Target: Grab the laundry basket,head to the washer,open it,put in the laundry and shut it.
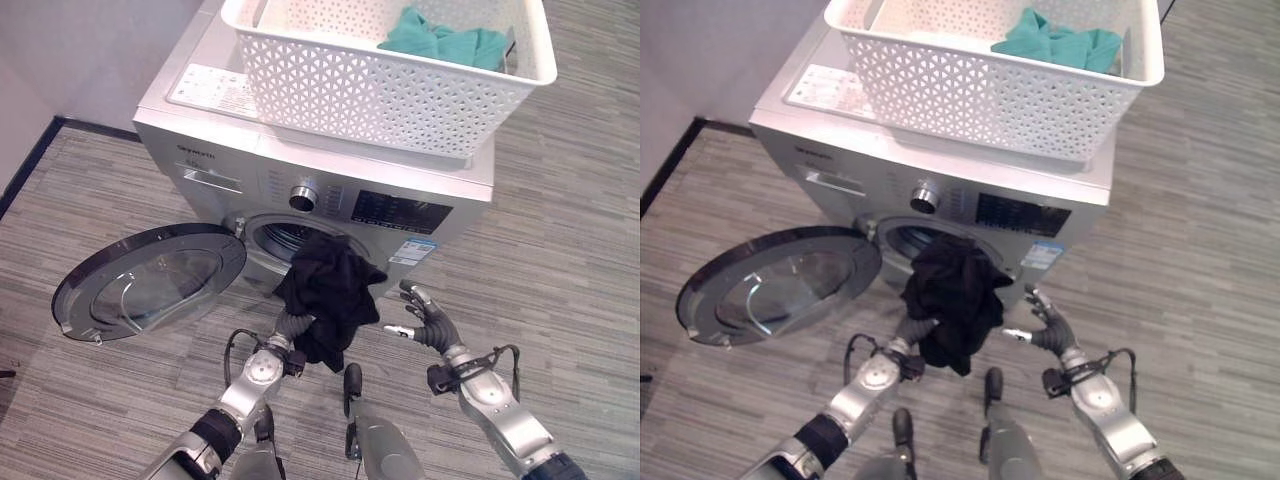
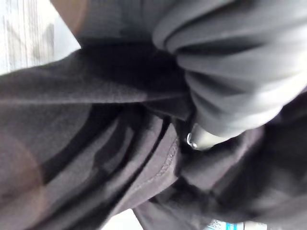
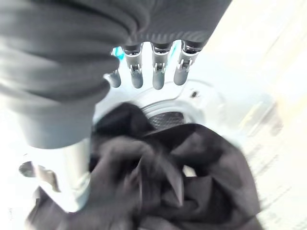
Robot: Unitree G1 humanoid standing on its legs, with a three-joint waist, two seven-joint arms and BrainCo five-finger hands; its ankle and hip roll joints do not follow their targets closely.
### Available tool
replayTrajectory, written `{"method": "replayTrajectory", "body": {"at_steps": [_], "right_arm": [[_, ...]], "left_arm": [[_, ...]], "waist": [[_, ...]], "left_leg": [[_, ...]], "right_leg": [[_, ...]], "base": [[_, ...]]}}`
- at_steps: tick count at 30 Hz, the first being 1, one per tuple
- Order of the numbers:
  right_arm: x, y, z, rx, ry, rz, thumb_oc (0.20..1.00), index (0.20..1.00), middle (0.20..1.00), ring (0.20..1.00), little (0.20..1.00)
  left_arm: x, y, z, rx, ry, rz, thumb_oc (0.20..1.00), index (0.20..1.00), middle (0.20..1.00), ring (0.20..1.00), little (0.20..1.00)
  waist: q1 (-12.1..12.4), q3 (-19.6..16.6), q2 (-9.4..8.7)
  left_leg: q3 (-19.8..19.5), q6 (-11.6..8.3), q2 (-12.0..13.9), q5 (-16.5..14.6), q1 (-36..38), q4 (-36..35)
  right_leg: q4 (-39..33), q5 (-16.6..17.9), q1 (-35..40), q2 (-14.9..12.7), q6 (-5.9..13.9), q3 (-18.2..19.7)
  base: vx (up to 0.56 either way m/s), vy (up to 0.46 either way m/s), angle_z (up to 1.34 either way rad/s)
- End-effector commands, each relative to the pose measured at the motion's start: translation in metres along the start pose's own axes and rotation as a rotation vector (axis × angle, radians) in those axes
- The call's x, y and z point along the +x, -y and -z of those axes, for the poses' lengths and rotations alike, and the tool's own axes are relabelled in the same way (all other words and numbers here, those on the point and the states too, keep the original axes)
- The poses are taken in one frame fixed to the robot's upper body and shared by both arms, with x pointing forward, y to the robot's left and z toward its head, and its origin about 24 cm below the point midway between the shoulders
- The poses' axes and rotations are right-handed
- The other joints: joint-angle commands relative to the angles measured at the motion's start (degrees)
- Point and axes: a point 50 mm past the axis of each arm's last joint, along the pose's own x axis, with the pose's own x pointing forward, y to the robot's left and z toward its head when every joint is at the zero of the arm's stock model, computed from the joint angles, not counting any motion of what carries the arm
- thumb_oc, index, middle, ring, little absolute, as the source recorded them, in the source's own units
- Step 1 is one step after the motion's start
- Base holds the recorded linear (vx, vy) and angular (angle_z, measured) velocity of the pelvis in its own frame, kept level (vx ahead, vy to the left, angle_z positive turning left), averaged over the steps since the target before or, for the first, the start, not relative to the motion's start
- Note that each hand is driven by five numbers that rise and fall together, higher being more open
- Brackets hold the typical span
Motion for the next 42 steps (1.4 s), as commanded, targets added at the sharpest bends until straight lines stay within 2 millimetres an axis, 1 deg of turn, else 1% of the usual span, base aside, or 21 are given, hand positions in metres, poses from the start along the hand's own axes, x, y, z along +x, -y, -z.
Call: {"method": "replayTrajectory", "body": {"at_steps": [1,7,10,11,12,14,16,20,22,25,26,29,30,32,33,34,35,36,39,40,42], "right_arm": [[-0.007,0.016,0.007,-0.070,-0.016,0.015,1.000,1.000,1.000,1.000,1.000],[-0.030,0.018,0.080,-0.080,-0.342,0.065,1.000,1.000,1.000,1.000,1.000],[-0.038,0.011,0.104,-0.078,-0.454,0.076,1.000,1.000,1.000,1.000,1.000],[-0.038,0.011,0.104,-0.078,-0.453,0.076,1.000,1.000,1.000,1.000,1.000],[-0.043,0.006,0.120,-0.006,-0.531,0.111,1.000,1.000,1.000,1.000,1.000],[-0.044,0.003,0.126,0.013,-0.560,0.124,1.000,1.000,1.000,1.000,1.000],[-0.051,-0.007,0.143,0.060,-0.652,0.169,1.000,1.000,1.000,1.000,1.000],[-0.087,-0.005,0.181,0.197,-0.906,0.358,1.000,1.000,1.000,1.000,1.000],[-0.105,-0.004,0.193,0.184,-1.030,0.396,1.000,1.000,1.000,1.000,1.000],[-0.102,-0.001,0.193,0.175,-1.041,0.395,1.000,1.000,1.000,1.000,1.000],[-0.096,0.002,0.190,0.174,-1.018,0.395,1.000,1.000,1.000,1.000,1.000],[-0.085,0.003,0.185,0.180,-0.974,0.384,1.000,1.000,1.000,1.000,1.000],[-0.078,0.003,0.181,0.184,-0.946,0.375,1.000,1.000,1.000,1.000,1.000],[-0.055,0.000,0.169,0.209,-0.854,0.339,1.000,1.000,1.000,1.000,1.000],[-0.055,0.000,0.168,0.209,-0.853,0.338,1.000,1.000,1.000,1.000,1.000],[-0.040,-0.005,0.159,0.224,-0.794,0.301,1.000,1.000,1.000,1.000,1.000],[-0.035,-0.006,0.156,0.229,-0.778,0.289,1.000,1.000,1.000,1.000,1.000],[-0.031,-0.011,0.152,0.240,-0.744,0.257,1.000,1.000,1.000,1.000,1.000],[-0.031,-0.011,0.151,0.247,-0.732,0.248,1.000,1.000,1.000,1.000,1.000],[-0.025,-0.017,0.146,0.269,-0.696,0.232,1.000,1.000,1.000,1.000,1.000],[-0.018,-0.023,0.139,0.273,-0.661,0.201,1.000,1.000,1.000,1.000,1.000]], "left_arm": [[0.007,0.012,-0.029,-0.080,0.153,0.032,0.200,0.200,0.200,0.200,0.200],[0.005,0.014,-0.024,-0.104,0.144,0.040,0.200,0.200,0.200,0.200,0.200],[0.007,0.017,-0.021,-0.143,0.123,0.031,0.200,0.200,0.200,0.200,0.200],[0.007,0.017,-0.021,-0.142,0.124,0.031,0.200,0.200,0.200,0.200,0.200],[0.010,0.021,-0.019,-0.173,0.107,0.024,0.200,0.200,0.200,0.200,0.200],[0.011,0.022,-0.018,-0.182,0.094,0.020,0.200,0.200,0.200,0.200,0.200],[0.016,0.027,-0.016,-0.215,0.074,0.003,0.200,0.200,0.200,0.200,0.200],[0.028,0.026,-0.018,-0.283,0.036,-0.054,0.200,0.200,0.200,0.200,0.200],[0.037,0.025,-0.024,-0.311,0.032,-0.072,0.200,0.200,0.200,0.200,0.200],[0.047,0.018,-0.039,-0.361,0.064,-0.107,0.200,0.200,0.200,0.200,0.200],[0.055,0.012,-0.050,-0.401,0.086,-0.137,0.200,0.200,0.200,0.200,0.200],[0.062,0.004,-0.062,-0.413,0.111,-0.171,0.200,0.200,0.200,0.200,0.200],[0.065,-0.002,-0.068,-0.417,0.122,-0.195,0.200,0.200,0.200,0.200,0.200],[0.072,-0.028,-0.088,-0.445,0.184,-0.283,0.200,0.200,0.200,0.200,0.200],[0.072,-0.028,-0.088,-0.445,0.185,-0.284,0.200,0.200,0.200,0.200,0.200],[0.073,-0.046,-0.102,-0.473,0.238,-0.334,0.200,0.200,0.200,0.200,0.200],[0.073,-0.051,-0.107,-0.475,0.257,-0.348,0.200,0.200,0.200,0.200,0.200],[0.075,-0.054,-0.121,-0.494,0.302,-0.350,0.200,0.200,0.200,0.200,0.200],[0.075,-0.052,-0.126,-0.505,0.323,-0.346,0.200,0.200,0.200,0.200,0.200],[0.075,-0.063,-0.140,-0.494,0.367,-0.378,0.200,0.200,0.200,0.200,0.200],[0.076,-0.075,-0.154,-0.461,0.397,-0.418,0.200,0.200,0.200,0.200,0.200]], "waist": [[-0.07,-2.22,0.32],[-0.05,-1.61,-0.18],[-0.07,-1.60,-0.43],[-0.08,-1.59,-0.45],[-0.11,-1.41,-0.70],[-0.20,-1.43,-0.81],[-0.64,-1.29,-1.44],[-1.83,-1.29,-2.36],[-2.41,-0.92,-3.13],[-3.25,0.63,-4.84],[-3.99,1.57,-5.42],[-4.84,2.15,-5.80],[-5.42,2.34,-6.09],[-6.57,3.17,-7.52],[-6.54,3.15,-7.57],[-5.99,4.13,-8.51],[-5.64,4.29,-8.45],[-5.07,5.09,-7.99],[-5.04,5.81,-8.05],[-4.58,6.65,-8.97],[-3.45,6.34,-10.58]], "left_leg": [[1.61,-0.16,1.87,2.37,-5.84,0.19],[1.43,-0.05,1.67,2.15,-5.89,0.19],[1.34,0.02,1.64,2.44,-6.46,0.19],[1.35,0.02,1.64,2.44,-6.47,0.19],[1.40,0.04,1.64,2.51,-6.66,0.19],[1.51,0.03,1.69,2.53,-6.90,0.19],[1.89,0.05,1.87,2.45,-7.06,0.19],[2.46,0.28,1.97,2.21,-7.42,0.19],[3.07,0.83,1.65,1.91,-7.38,0.19],[3.52,1.67,0.97,-1.34,-11.64,8.27],[2.93,1.96,0.44,-5.13,-14.54,13.87],[3.00,2.68,-0.21,-6.83,-16.42,16.19],[3.49,3.04,-0.69,-7.54,-17.23,16.88],[6.58,3.72,-1.76,-8.70,-18.62,17.34],[6.68,3.75,-1.76,-8.73,-18.68,17.37],[9.31,4.00,-0.86,-8.75,-20.28,17.59],[10.21,4.00,0.01,-8.52,-21.15,17.63],[11.08,4.17,1.23,-7.40,-22.91,17.81],[10.79,4.38,1.48,-7.18,-23.17,18.17],[11.53,4.47,2.69,-6.54,-24.79,18.16],[12.65,3.94,3.78,-5.92,-26.37,18.17]], "right_leg": [[2.38,-10.91,4.83,-2.94,4.65,0.45],[2.45,-11.03,4.89,-2.99,4.81,0.34],[2.44,-10.80,4.35,-2.97,4.79,0.39],[2.45,-10.80,4.33,-2.97,4.79,0.39],[2.43,-10.63,4.00,-2.84,4.77,0.73],[2.36,-10.53,3.70,-2.77,4.76,0.84],[2.29,-10.26,3.12,-2.38,4.80,1.61],[2.60,-10.03,1.73,-1.92,4.79,2.80],[3.27,-10.01,0.67,-1.97,4.78,3.92],[5.65,-9.91,-1.70,-2.85,4.55,5.79],[8.33,-10.99,-3.71,-3.31,4.68,7.38],[10.65,-11.12,-6.51,-3.70,4.94,8.92],[11.15,-10.73,-7.96,-4.17,5.38,9.85],[10.94,-8.20,-11.74,-5.06,6.96,12.22],[10.98,-8.18,-11.87,-5.06,6.99,12.34],[11.51,-6.95,-13.90,-5.85,7.57,9.57],[12.01,-6.99,-13.83,-6.64,7.56,6.70],[15.47,-9.21,-11.60,-7.89,7.01,2.45],[18.22,-11.22,-10.39,-7.66,6.59,2.60],[22.02,-14.07,-9.12,-6.87,5.66,2.28],[20.48,-15.10,-6.56,-6.36,5.26,0.08]], "base": [[0.00,0.000,0.00],[0.00,0.000,0.00],[0.00,0.000,0.00],[0.00,0.000,0.00],[0.00,0.000,0.00],[0.00,0.000,0.00],[0.00,-0.005,-0.12],[0.00,0.016,-0.15],[-0.04,0.053,-0.13],[-0.10,0.073,-0.20],[-0.11,0.142,-0.36],[-0.08,0.142,-0.31],[-0.09,0.257,-0.21],[-0.12,0.303,-0.17],[-0.17,0.213,-0.51],[-0.18,0.137,-0.69],[-0.31,0.156,-1.02],[-0.19,0.032,-1.25],[-0.15,0.036,-0.79],[-0.23,0.034,-0.32],[-0.22,-0.063,-0.53]]}}
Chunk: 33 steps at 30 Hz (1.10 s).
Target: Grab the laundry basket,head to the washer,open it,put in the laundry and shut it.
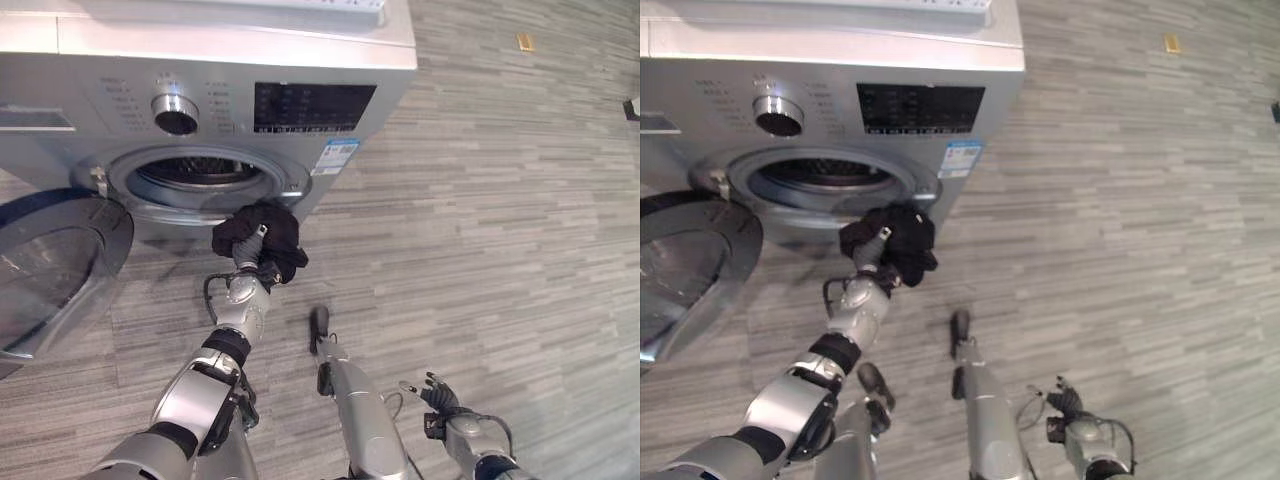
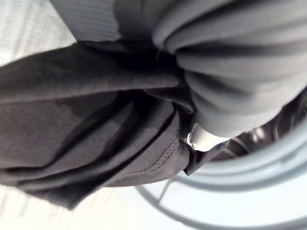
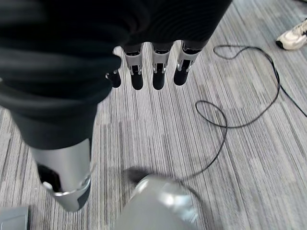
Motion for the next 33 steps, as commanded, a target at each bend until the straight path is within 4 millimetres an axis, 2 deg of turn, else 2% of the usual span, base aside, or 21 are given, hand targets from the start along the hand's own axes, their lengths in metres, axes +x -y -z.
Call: {"method": "replayTrajectory", "body": {"at_steps": [1,3,5,6,8,12,13,14,18,19,22,25,27,29,31,32,33], "right_arm": [[-0.001,0.006,-0.010,-0.013,0.061,-0.012,1.000,1.000,1.000,1.000,1.000],[-0.003,-0.004,-0.019,-0.031,0.110,-0.062,1.000,1.000,1.000,1.000,1.000],[-0.004,-0.010,-0.033,-0.053,0.167,-0.105,1.000,1.000,1.000,1.000,1.000],[-0.005,-0.013,-0.037,-0.061,0.189,-0.127,1.000,1.000,1.000,1.000,1.000],[-0.009,-0.014,-0.037,-0.064,0.208,-0.148,1.000,1.000,1.000,1.000,1.000],[-0.013,-0.008,-0.040,-0.088,0.237,-0.169,1.000,1.000,1.000,1.000,1.000],[-0.013,-0.008,-0.041,-0.088,0.237,-0.169,1.000,1.000,1.000,1.000,1.000],[-0.014,-0.007,-0.041,-0.103,0.243,-0.179,1.000,1.000,1.000,1.000,1.000],[-0.016,-0.004,-0.039,-0.120,0.242,-0.192,1.000,1.000,1.000,1.000,1.000],[-0.016,-0.004,-0.039,-0.120,0.242,-0.193,1.000,1.000,1.000,1.000,1.000],[-0.018,0.000,-0.040,-0.131,0.248,-0.204,1.000,1.000,1.000,1.000,1.000],[-0.017,0.005,-0.052,-0.144,0.284,-0.200,1.000,1.000,1.000,1.000,1.000],[-0.019,0.011,-0.062,-0.162,0.323,-0.194,1.000,1.000,1.000,1.000,1.000],[-0.019,0.010,-0.063,-0.162,0.325,-0.194,1.000,1.000,1.000,1.000,1.000],[-0.022,0.018,-0.080,-0.177,0.393,-0.178,1.000,1.000,1.000,1.000,1.000],[-0.022,0.018,-0.080,-0.176,0.395,-0.178,1.000,1.000,1.000,1.000,1.000],[-0.025,0.025,-0.094,-0.171,0.443,-0.155,1.000,1.000,1.000,1.000,1.000]], "left_arm": [[0.013,0.035,-0.052,-0.012,0.194,0.076,0.200,0.200,0.200,0.200,0.200],[0.022,0.032,-0.079,0.007,0.257,0.051,0.200,0.200,0.200,0.200,0.200],[0.030,0.025,-0.108,0.022,0.329,0.015,0.200,0.200,0.200,0.200,0.200],[0.031,0.025,-0.115,0.031,0.347,0.011,0.200,0.200,0.200,0.200,0.200],[0.032,0.028,-0.127,0.030,0.381,0.012,0.200,0.200,0.200,0.200,0.200],[0.035,0.037,-0.165,0.076,0.477,0.013,0.200,0.200,0.200,0.200,0.200],[0.035,0.037,-0.165,0.076,0.477,0.013,0.200,0.200,0.200,0.200,0.200],[0.035,0.038,-0.179,0.080,0.510,0.001,0.200,0.200,0.200,0.200,0.200],[0.034,0.038,-0.200,0.117,0.568,-0.022,0.200,0.200,0.200,0.200,0.200],[0.034,0.038,-0.200,0.118,0.569,-0.022,0.200,0.200,0.200,0.200,0.200],[0.033,0.034,-0.222,0.200,0.632,-0.072,0.200,0.200,0.200,0.200,0.200],[0.031,0.031,-0.247,0.296,0.685,-0.144,0.200,0.200,0.200,0.200,0.200],[0.031,0.021,-0.266,0.394,0.705,-0.225,0.200,0.200,0.200,0.200,0.200],[0.031,0.021,-0.267,0.395,0.707,-0.225,0.200,0.200,0.200,0.200,0.200],[0.025,0.007,-0.299,0.412,0.738,-0.319,0.200,0.200,0.200,0.200,0.200],[0.025,0.007,-0.300,0.411,0.739,-0.318,0.200,0.200,0.200,0.200,0.200],[0.020,-0.002,-0.321,0.352,0.737,-0.355,0.200,0.200,0.200,0.200,0.200]], "waist": [[0.55,-0.12,-1.00],[1.08,0.84,-2.97],[1.11,1.13,-4.21],[1.21,1.22,-4.31],[1.25,1.61,-4.15],[-0.01,1.40,-3.64],[-0.05,1.39,-3.62],[-0.53,1.11,-3.33],[-1.24,0.35,-2.97],[-1.26,0.35,-2.99],[-1.66,0.09,-2.81],[-2.09,0.46,-2.85],[-2.56,0.70,-3.04],[-2.58,0.76,-3.09],[-3.10,1.38,-3.18],[-3.13,1.38,-3.14],[-3.56,1.84,-2.95]], "left_leg": [[-2.21,-2.00,-0.31,4.62,-6.59,-7.30],[-2.16,-2.52,0.37,5.00,-8.18,-6.32],[-1.84,-3.01,1.14,5.82,-8.80,-6.89],[-1.90,-3.29,1.17,6.22,-8.83,-7.43],[-2.33,-3.69,0.85,6.72,-8.43,-8.33],[-3.70,-4.13,0.57,7.76,-9.42,-9.77],[-3.73,-4.13,0.55,7.78,-9.45,-9.78],[-4.08,-4.12,0.25,7.94,-9.71,-10.26],[-3.96,-4.02,-0.18,8.00,-9.44,-11.00],[-3.94,-4.00,-0.21,8.01,-9.42,-11.04],[-3.49,-3.88,-0.51,7.88,-9.01,-11.44],[-3.09,-3.88,-0.53,7.85,-9.41,-11.24],[-2.84,-3.84,-0.49,7.74,-10.02,-11.08],[-2.83,-3.83,-0.49,7.72,-10.10,-11.05],[-2.84,-3.76,-0.59,7.44,-12.02,-10.73],[-2.88,-3.74,-0.59,7.42,-12.16,-10.68],[-3.09,-3.62,-0.84,6.96,-14.18,-10.08]], "right_leg": [[-2.27,-6.25,8.94,-2.18,3.98,2.58],[-5.97,-5.61,10.19,-1.41,4.02,2.61],[-7.46,-4.53,9.47,-0.78,4.52,2.26],[-7.99,-4.32,9.03,-0.60,4.68,2.19],[-8.22,-4.90,8.40,-0.44,4.73,1.92],[-8.38,-5.00,6.86,-0.32,4.75,0.90],[-8.38,-5.01,6.84,-0.32,4.75,0.87],[-8.04,-4.81,5.86,-0.49,4.80,0.78],[-7.90,-4.23,5.24,-0.85,5.10,0.73],[-7.92,-4.21,5.24,-0.88,5.12,0.74],[-8.21,-3.68,5.36,-1.11,5.43,0.92],[-8.31,-3.40,5.04,-1.26,5.62,1.10],[-8.57,-2.86,4.67,-1.35,5.87,1.36],[-8.59,-2.83,4.61,-1.36,5.89,1.37],[-9.66,-1.62,3.59,-1.50,6.37,1.50],[-9.70,-1.57,3.51,-1.49,6.39,1.47],[-10.94,-0.91,2.66,-1.59,6.68,1.79]], "base": [[-0.14,-0.165,-0.57],[-0.12,-0.129,-0.53],[-0.09,-0.072,-0.49],[-0.04,-0.061,-0.46],[0.00,-0.057,-0.23],[0.00,-0.044,0.11],[0.02,-0.020,0.14],[0.03,-0.015,0.17],[0.03,-0.008,0.08],[0.00,0.000,0.00],[0.01,0.010,0.00],[0.00,0.000,0.00],[0.00,0.016,0.00],[0.01,0.011,-0.02],[0.03,0.026,0.00],[0.05,0.038,0.04],[0.05,0.049,0.05]]}}
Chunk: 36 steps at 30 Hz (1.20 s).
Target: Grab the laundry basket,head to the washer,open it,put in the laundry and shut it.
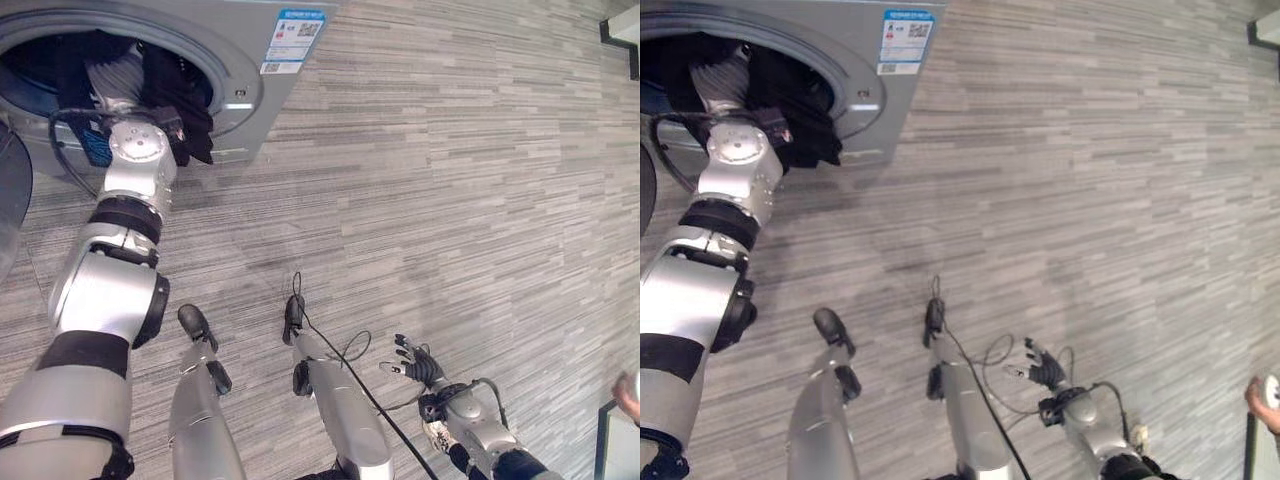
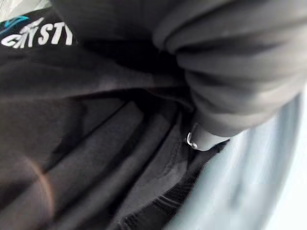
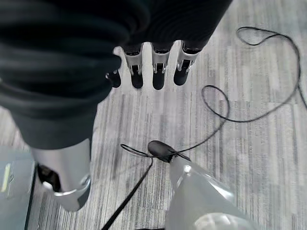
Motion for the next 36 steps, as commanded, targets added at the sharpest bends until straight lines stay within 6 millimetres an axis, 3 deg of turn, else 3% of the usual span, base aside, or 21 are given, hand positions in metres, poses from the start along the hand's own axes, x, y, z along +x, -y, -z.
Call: {"method": "replayTrajectory", "body": {"at_steps": [1,4,10,13,16,17,20,21,25,26,27,28,29,31,33,36], "right_arm": [[-0.004,0.023,-0.009,0.044,0.046,0.088,1.000,1.000,1.000,1.000,1.000],[-0.005,0.030,-0.029,0.069,0.125,0.111,1.000,1.000,1.000,1.000,1.000],[-0.010,0.045,-0.047,0.051,0.197,0.155,1.000,1.000,1.000,1.000,1.000],[-0.015,0.059,-0.055,0.039,0.217,0.209,1.000,1.000,1.000,1.000,1.000],[-0.028,0.084,-0.058,0.014,0.225,0.303,1.000,1.000,1.000,1.000,1.000],[-0.037,0.093,-0.056,0.018,0.222,0.346,1.000,1.000,1.000,1.000,1.000],[-0.043,0.096,-0.053,0.024,0.214,0.363,1.000,1.000,1.000,1.000,1.000],[-0.049,0.098,-0.046,0.022,0.195,0.384,1.000,1.000,1.000,1.000,1.000],[-0.060,0.102,-0.040,-0.005,0.166,0.397,1.000,1.000,1.000,1.000,1.000],[-0.062,0.102,-0.037,-0.017,0.149,0.380,1.000,1.000,1.000,1.000,1.000],[-0.063,0.103,-0.036,-0.018,0.143,0.377,1.000,1.000,1.000,1.000,1.000],[-0.063,0.104,-0.037,-0.022,0.143,0.369,1.000,1.000,1.000,1.000,1.000],[-0.065,0.110,-0.039,-0.032,0.139,0.373,1.000,1.000,1.000,1.000,1.000],[-0.067,0.117,-0.039,-0.038,0.129,0.370,1.000,1.000,1.000,1.000,1.000],[-0.069,0.126,-0.040,-0.051,0.114,0.376,1.000,1.000,1.000,1.000,1.000],[-0.063,0.124,-0.044,-0.102,0.103,0.333,1.000,1.000,1.000,1.000,1.000]], "left_arm": [[0.018,-0.031,-0.032,-0.072,0.072,-0.093,0.200,0.200,0.200,0.200,0.200],[0.026,-0.045,-0.052,-0.221,0.079,-0.133,0.200,0.200,0.200,0.200,0.200],[0.029,-0.042,-0.076,-0.408,0.077,-0.116,0.200,0.200,0.200,0.200,0.200],[0.029,-0.036,-0.114,-0.576,0.127,-0.075,0.200,0.200,0.200,0.200,0.200],[0.015,-0.023,-0.192,-0.759,0.326,0.070,0.200,0.200,0.200,0.200,0.200],[-0.002,-0.018,-0.235,-0.924,0.432,0.165,0.200,0.200,0.200,0.200,0.200],[-0.012,-0.014,-0.253,-0.997,0.485,0.220,0.200,0.200,0.200,0.200,0.200],[-0.031,-0.010,-0.276,-1.108,0.574,0.282,0.200,0.200,0.200,0.200,0.200],[-0.040,0.011,-0.259,-1.215,0.520,0.318,0.200,0.200,0.200,0.200,0.200],[-0.036,0.030,-0.230,-1.176,0.408,0.342,0.573,0.573,0.573,0.573,0.573],[-0.034,0.038,-0.218,-1.141,0.365,0.367,1.000,1.000,1.000,1.000,1.000],[-0.028,0.049,-0.194,-1.054,0.286,0.394,1.000,1.000,1.000,1.000,1.000],[-0.017,0.054,-0.162,-0.817,0.219,0.435,1.000,1.000,1.000,1.000,1.000],[-0.006,0.052,-0.136,-0.315,0.228,0.496,1.000,1.000,1.000,1.000,1.000],[-0.003,0.055,-0.100,0.354,0.240,0.570,1.000,1.000,1.000,1.000,1.000],[-0.009,0.068,-0.077,0.964,0.297,0.575,1.000,1.000,1.000,1.000,1.000]], "waist": [[-1.28,-0.56,0.75],[-2.37,-0.45,1.09],[-3.48,-0.52,2.15],[-3.98,-0.65,3.52],[-4.45,-1.10,5.30],[-4.40,-1.44,6.24],[-4.08,-1.76,6.68],[-4.28,-2.13,7.15],[-3.77,-3.08,7.69],[-3.45,-3.14,8.12],[-3.42,-3.13,8.38],[-3.17,-2.88,8.76],[-3.01,-2.65,9.23],[-2.82,-2.30,9.77],[-2.86,-2.00,10.04],[-3.77,-1.92,9.31]], "left_leg": [[-1.74,-2.79,-0.94,-3.08,0.20,-3.29],[-2.02,-2.03,-1.32,-5.19,-5.64,-0.59],[-1.76,-1.51,-1.87,-7.08,-9.61,1.11],[-1.47,-1.21,-2.87,-7.58,-10.84,1.25],[-0.79,-0.87,-4.14,-7.73,-11.81,0.57],[-0.69,-0.65,-4.88,-7.67,-12.26,0.12],[-0.65,-0.46,-5.31,-7.57,-12.67,-0.23],[-0.37,-0.38,-5.59,-7.63,-13.05,-0.24],[0.04,-0.29,-5.61,-7.91,-13.41,0.28],[0.24,-0.20,-5.68,-8.21,-12.81,0.35],[0.45,-0.17,-5.75,-7.93,-12.60,0.33],[0.54,-0.33,-5.83,-7.96,-12.15,0.27],[0.72,-0.42,-5.83,-7.83,-11.69,0.28],[1.15,-0.51,-5.83,-6.93,-11.55,-0.07],[1.60,-0.75,-5.38,-6.45,-11.39,-0.25],[1.91,-0.84,-4.60,-6.32,-11.66,0.03]], "right_leg": [[6.61,-7.40,6.23,-4.67,7.20,1.74],[3.46,-3.88,3.98,-5.66,8.82,3.06],[0.20,-1.89,2.91,-6.54,9.88,4.28],[-0.26,-1.23,2.28,-7.13,10.49,5.15],[-0.95,-0.50,1.60,-7.60,11.04,5.28],[-1.39,0.01,1.09,-7.77,11.09,5.38],[-1.71,0.48,0.73,-7.84,11.09,5.37],[-2.20,0.88,0.51,-8.02,11.09,5.34],[-2.30,0.30,0.29,-8.25,11.09,5.57],[-2.26,-0.35,0.92,-8.37,11.09,5.45],[-2.27,-0.50,1.11,-8.43,11.09,5.37],[-2.19,-0.87,1.38,-8.44,11.09,5.16],[-2.13,-1.40,1.69,-8.46,11.09,4.90],[-1.96,-1.49,1.43,-8.59,11.09,4.66],[-1.64,-1.71,0.95,-8.51,11.09,4.49],[-1.16,-1.67,-0.15,-8.22,11.09,4.76]], "base": [[0.08,0.077,0.02],[0.07,0.092,-0.02],[0.05,0.065,0.00],[0.06,0.085,-0.01],[0.06,0.070,-0.01],[0.05,0.034,0.04],[0.03,0.006,0.09],[0.02,-0.008,0.14],[0.02,-0.011,0.11],[0.00,0.000,0.00],[0.00,0.000,0.00],[0.01,0.019,0.03],[0.00,0.000,0.00],[-0.03,0.005,-0.03],[-0.04,-0.011,0.03],[-0.04,-0.021,-0.01]]}}
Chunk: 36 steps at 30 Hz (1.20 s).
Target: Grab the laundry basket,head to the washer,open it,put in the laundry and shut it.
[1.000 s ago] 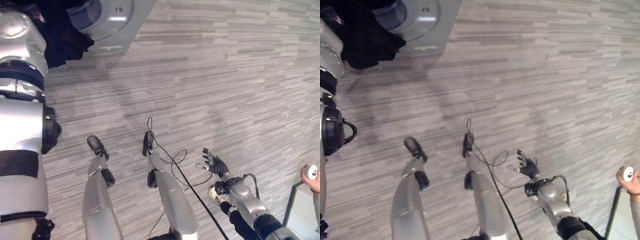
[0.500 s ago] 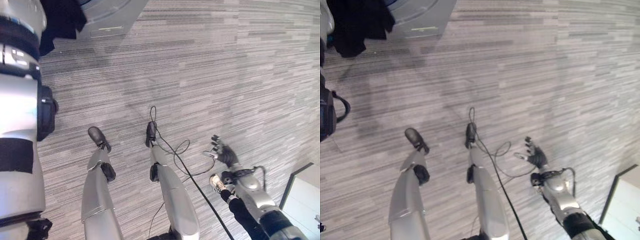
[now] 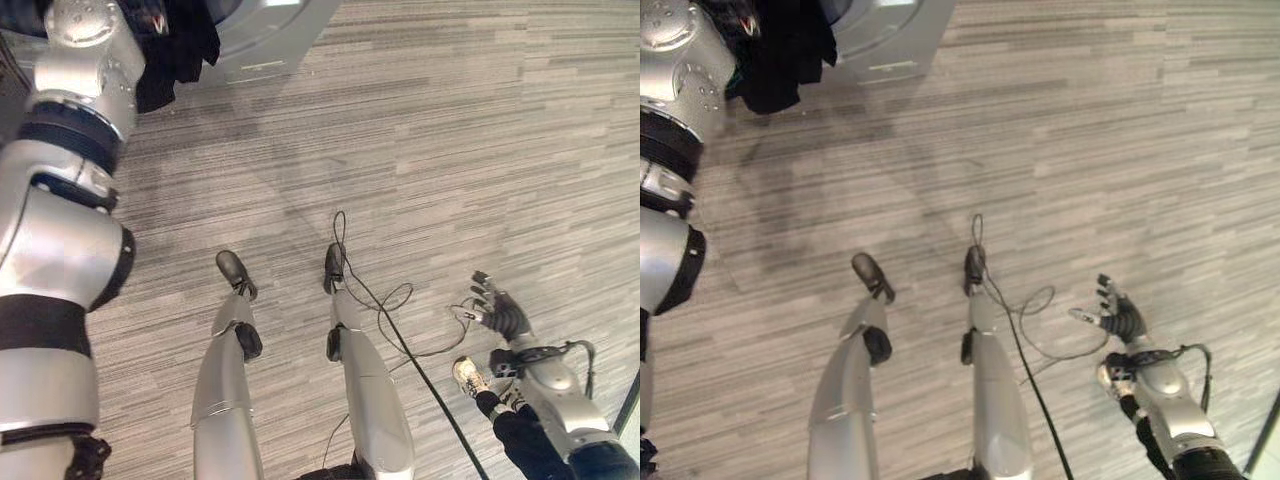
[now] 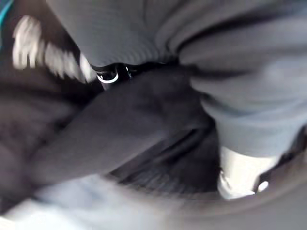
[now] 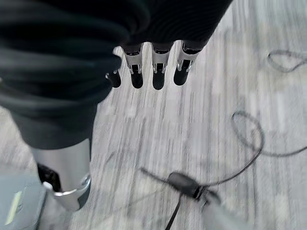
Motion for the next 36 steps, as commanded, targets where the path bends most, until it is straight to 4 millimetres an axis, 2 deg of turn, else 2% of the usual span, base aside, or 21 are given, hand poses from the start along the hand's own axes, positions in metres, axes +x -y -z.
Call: {"method": "replayTrajectory", "body": {"at_steps": [1,2,4,5,7,10,12,13,15,16,18,20,22,25,28,35,36], "right_arm": [[-0.012,0.024,0.013,-0.096,-0.084,0.008,1.000,1.000,1.000,1.000,1.000],[-0.012,0.023,0.013,-0.096,-0.084,0.007,1.000,1.000,1.000,1.000,1.000],[-0.014,0.026,0.015,-0.103,-0.101,0.010,1.000,1.000,1.000,1.000,1.000],[-0.016,0.029,0.016,-0.104,-0.108,0.017,1.000,1.000,1.000,1.000,1.000],[-0.017,0.032,0.020,-0.098,-0.124,0.022,1.000,1.000,1.000,1.000,1.000],[-0.018,0.032,0.024,-0.105,-0.143,0.004,1.000,1.000,1.000,1.000,1.000],[-0.016,0.028,0.026,-0.099,-0.143,-0.009,1.000,1.000,1.000,1.000,1.000],[-0.014,0.015,0.031,-0.083,-0.144,-0.054,1.000,1.000,1.000,1.000,1.000],[-0.013,0.015,0.031,-0.085,-0.144,-0.056,1.000,1.000,1.000,1.000,1.000],[-0.011,0.002,0.034,-0.106,-0.139,-0.110,1.000,1.000,1.000,1.000,1.000],[-0.010,-0.004,0.033,-0.118,-0.127,-0.138,1.000,1.000,1.000,1.000,1.000],[-0.009,-0.011,0.033,-0.129,-0.107,-0.145,1.000,1.000,1.000,1.000,1.000],[-0.010,-0.011,0.033,-0.141,-0.108,-0.142,1.000,1.000,1.000,1.000,1.000],[-0.014,-0.017,0.035,-0.135,-0.093,-0.151,1.000,1.000,1.000,1.000,1.000],[-0.017,-0.017,0.037,-0.121,-0.097,-0.144,1.000,1.000,1.000,1.000,1.000],[-0.018,-0.016,0.038,-0.123,-0.102,-0.124,1.000,1.000,1.000,1.000,1.000],[-0.019,-0.017,0.043,-0.120,-0.129,-0.125,1.000,1.000,1.000,1.000,1.000]], "left_arm": [[0.002,0.038,-0.007,0.678,-0.038,0.211,1.000,1.000,1.000,1.000,1.000],[0.002,0.039,-0.006,0.680,-0.039,0.212,1.000,1.000,1.000,1.000,1.000],[-0.003,0.059,0.005,0.793,-0.047,0.328,1.000,1.000,1.000,1.000,1.000],[-0.004,0.067,0.000,0.810,-0.006,0.345,1.000,1.000,1.000,1.000,1.000],[-0.005,0.085,-0.016,0.798,0.086,0.342,1.000,1.000,1.000,1.000,1.000],[-0.007,0.099,-0.046,0.763,0.226,0.303,1.000,1.000,1.000,1.000,1.000],[-0.009,0.102,-0.074,0.672,0.340,0.232,1.000,1.000,1.000,1.000,1.000],[-0.009,0.097,-0.085,0.560,0.391,0.122,1.000,1.000,1.000,1.000,1.000],[-0.009,0.097,-0.084,0.559,0.390,0.120,1.000,1.000,1.000,1.000,1.000],[-0.010,0.099,-0.083,0.602,0.411,0.052,1.000,1.000,1.000,1.000,1.000],[-0.010,0.099,-0.079,0.653,0.413,0.016,1.000,1.000,1.000,1.000,1.000],[-0.009,0.095,-0.059,0.744,0.364,-0.012,1.000,1.000,1.000,1.000,1.000],[-0.009,0.093,-0.054,0.749,0.361,-0.022,1.000,1.000,1.000,1.000,1.000],[-0.016,0.085,-0.028,0.746,0.360,-0.057,1.000,1.000,1.000,1.000,1.000],[-0.022,0.090,-0.020,0.670,0.359,-0.026,1.000,1.000,1.000,1.000,1.000],[-0.023,0.082,-0.005,0.688,0.310,-0.008,1.000,1.000,1.000,1.000,1.000],[-0.028,0.085,0.007,0.697,0.288,0.057,1.000,1.000,1.000,1.000,1.000]], "waist": [[-4.62,-4.57,0.95],[-4.62,-4.66,0.89],[-5.38,-4.73,0.61],[-5.55,-4.84,0.49],[-5.59,-5.07,0.48],[-5.45,-5.10,0.54],[-4.94,-5.09,0.71],[-4.13,-5.08,0.75],[-4.24,-5.06,0.78],[-4.14,-4.99,0.42],[-4.28,-4.91,0.05],[-4.26,-4.87,-0.46],[-4.07,-4.83,-0.51],[-2.44,-4.17,-0.51],[-1.53,-3.55,-0.66],[-0.82,-3.04,-0.74],[-0.38,-2.98,-0.50]], "left_leg": [[0.42,-5.83,0.55,-5.05,0.28,-1.74],[0.43,-5.84,0.56,-5.05,0.24,-1.72],[0.42,-5.83,0.88,-5.16,0.18,-1.73],[0.33,-5.87,0.99,-5.14,0.09,-1.76],[0.14,-5.87,1.01,-4.91,-0.09,-1.85],[-0.09,-5.86,0.83,-4.55,-0.04,-2.41],[-0.28,-5.82,0.64,-4.29,0.12,-2.78],[-0.53,-5.80,0.51,-4.03,0.68,-3.06],[-0.54,-5.81,0.49,-4.01,0.80,-3.11],[-0.54,-5.85,0.65,-3.98,1.55,-3.21],[-0.60,-5.91,0.73,-3.95,2.03,-3.35],[-0.80,-6.14,1.08,-3.77,3.34,-3.88],[-0.94,-6.22,1.19,-3.67,3.58,-4.03],[-1.74,-6.54,1.41,-3.10,4.82,-4.98],[-2.22,-6.86,1.77,-2.52,4.74,-5.29],[-3.38,-6.94,1.73,-1.76,4.08,-6.20],[-3.58,-6.90,1.67,-1.70,3.98,-6.26]], "right_leg": [[1.59,-5.97,9.38,-3.19,8.03,0.44],[1.59,-5.98,9.33,-3.19,8.03,0.45],[1.62,-5.95,8.77,-2.99,8.03,0.67],[1.52,-5.91,8.68,-2.96,8.03,0.74],[1.33,-5.85,8.71,-2.91,8.03,0.64],[1.27,-5.99,8.62,-2.86,8.03,0.58],[1.18,-6.11,8.98,-2.91,8.03,0.40],[1.43,-6.48,9.70,-2.94,8.03,0.05],[1.43,-6.49,9.81,-2.94,8.03,0.02],[2.26,-6.94,10.17,-2.89,7.98,-0.03],[2.68,-7.16,10.38,-2.78,7.91,-0.05],[3.42,-7.69,10.71,-2.49,7.80,-0.43],[3.55,-7.87,10.78,-2.44,7.75,-0.58],[3.79,-8.88,10.99,-2.01,7.40,-1.22],[3.78,-9.28,10.85,-1.85,7.20,-1.75],[3.44,-9.28,10.53,-1.24,6.90,-2.28],[3.39,-9.35,10.81,-1.29,6.93,-2.52]], "base": [[0.00,0.000,0.00],[0.00,0.000,0.00],[0.00,0.000,0.00],[0.00,0.000,0.00],[-0.01,-0.043,-0.01],[-0.01,-0.041,0.04],[-0.01,-0.041,0.07],[-0.01,-0.031,0.04],[-0.01,-0.011,0.05],[-0.03,0.009,0.06],[-0.01,0.004,0.02],[0.00,0.000,0.00],[-0.01,-0.023,-0.01],[-0.01,-0.058,-0.03],[-0.01,-0.051,0.02],[0.00,-0.044,0.10],[0.01,-0.001,0.12]]}}
